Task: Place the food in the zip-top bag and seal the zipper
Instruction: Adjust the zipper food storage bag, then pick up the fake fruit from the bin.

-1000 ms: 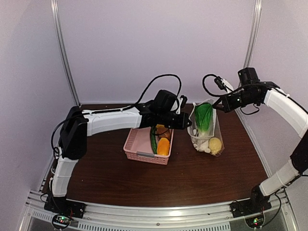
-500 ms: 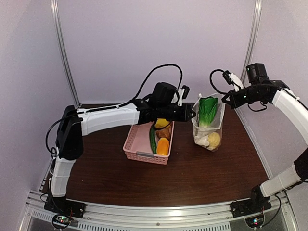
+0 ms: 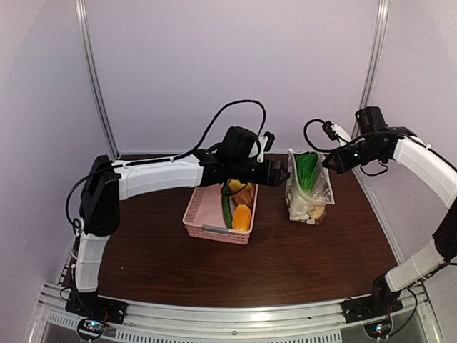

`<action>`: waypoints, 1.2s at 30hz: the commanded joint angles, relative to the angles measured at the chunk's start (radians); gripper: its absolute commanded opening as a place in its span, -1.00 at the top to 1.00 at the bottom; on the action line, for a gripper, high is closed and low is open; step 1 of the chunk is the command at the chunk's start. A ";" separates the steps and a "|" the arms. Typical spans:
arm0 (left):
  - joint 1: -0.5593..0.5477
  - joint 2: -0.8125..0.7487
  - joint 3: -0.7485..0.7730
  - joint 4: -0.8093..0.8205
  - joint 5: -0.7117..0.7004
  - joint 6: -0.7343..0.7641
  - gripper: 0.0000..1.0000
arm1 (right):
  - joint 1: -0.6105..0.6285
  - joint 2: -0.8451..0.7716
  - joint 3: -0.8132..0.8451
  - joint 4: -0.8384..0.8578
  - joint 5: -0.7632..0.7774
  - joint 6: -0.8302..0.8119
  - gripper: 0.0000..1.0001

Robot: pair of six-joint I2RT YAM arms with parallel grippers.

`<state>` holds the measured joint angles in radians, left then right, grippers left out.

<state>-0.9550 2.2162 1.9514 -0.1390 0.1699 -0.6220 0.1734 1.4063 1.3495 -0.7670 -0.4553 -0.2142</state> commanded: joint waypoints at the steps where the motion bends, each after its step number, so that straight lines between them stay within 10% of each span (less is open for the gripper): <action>1: 0.037 -0.194 -0.168 -0.074 -0.112 0.122 -0.64 | 0.001 -0.020 -0.023 0.034 -0.119 0.002 1.00; 19: 0.131 -0.139 -0.284 -0.406 -0.034 0.154 -0.80 | 0.011 0.020 -0.050 0.051 -0.270 0.019 1.00; 36: 0.151 0.062 -0.092 -0.461 0.092 0.111 -0.39 | 0.013 0.008 -0.081 0.061 -0.273 0.019 1.00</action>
<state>-0.8104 2.2295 1.8088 -0.5793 0.2089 -0.4995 0.1791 1.4181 1.2800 -0.7155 -0.7105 -0.2028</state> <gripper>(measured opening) 0.708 0.006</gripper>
